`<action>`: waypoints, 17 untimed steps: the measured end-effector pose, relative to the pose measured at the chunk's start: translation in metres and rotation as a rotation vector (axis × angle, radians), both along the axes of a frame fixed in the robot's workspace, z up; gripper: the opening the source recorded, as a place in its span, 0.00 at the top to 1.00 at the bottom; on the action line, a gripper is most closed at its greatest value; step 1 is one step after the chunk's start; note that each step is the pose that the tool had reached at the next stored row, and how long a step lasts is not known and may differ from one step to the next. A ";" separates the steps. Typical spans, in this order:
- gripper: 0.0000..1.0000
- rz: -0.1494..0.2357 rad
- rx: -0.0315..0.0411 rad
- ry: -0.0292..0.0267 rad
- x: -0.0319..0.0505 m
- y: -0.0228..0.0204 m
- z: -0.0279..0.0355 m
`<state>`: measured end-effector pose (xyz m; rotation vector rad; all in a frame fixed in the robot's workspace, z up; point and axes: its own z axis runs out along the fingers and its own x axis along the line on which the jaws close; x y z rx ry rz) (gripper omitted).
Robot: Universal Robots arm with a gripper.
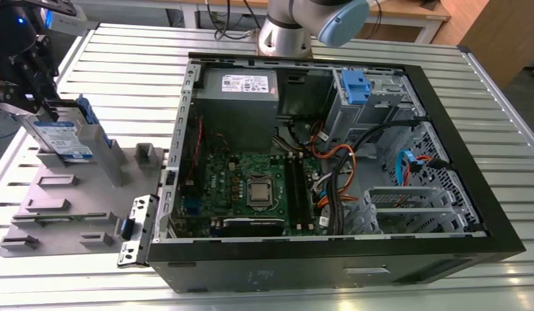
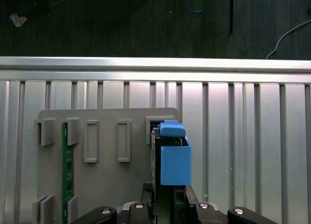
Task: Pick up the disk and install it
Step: 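Pick up the disk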
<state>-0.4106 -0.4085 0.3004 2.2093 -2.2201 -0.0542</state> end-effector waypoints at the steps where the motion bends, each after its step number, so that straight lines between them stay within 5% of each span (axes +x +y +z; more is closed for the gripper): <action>1: 0.65 0.000 0.0000 0.0000 0.0004 0.0000 0.0000; 17: 0.65 0.000 0.0002 -0.0002 0.0008 0.0000 0.0041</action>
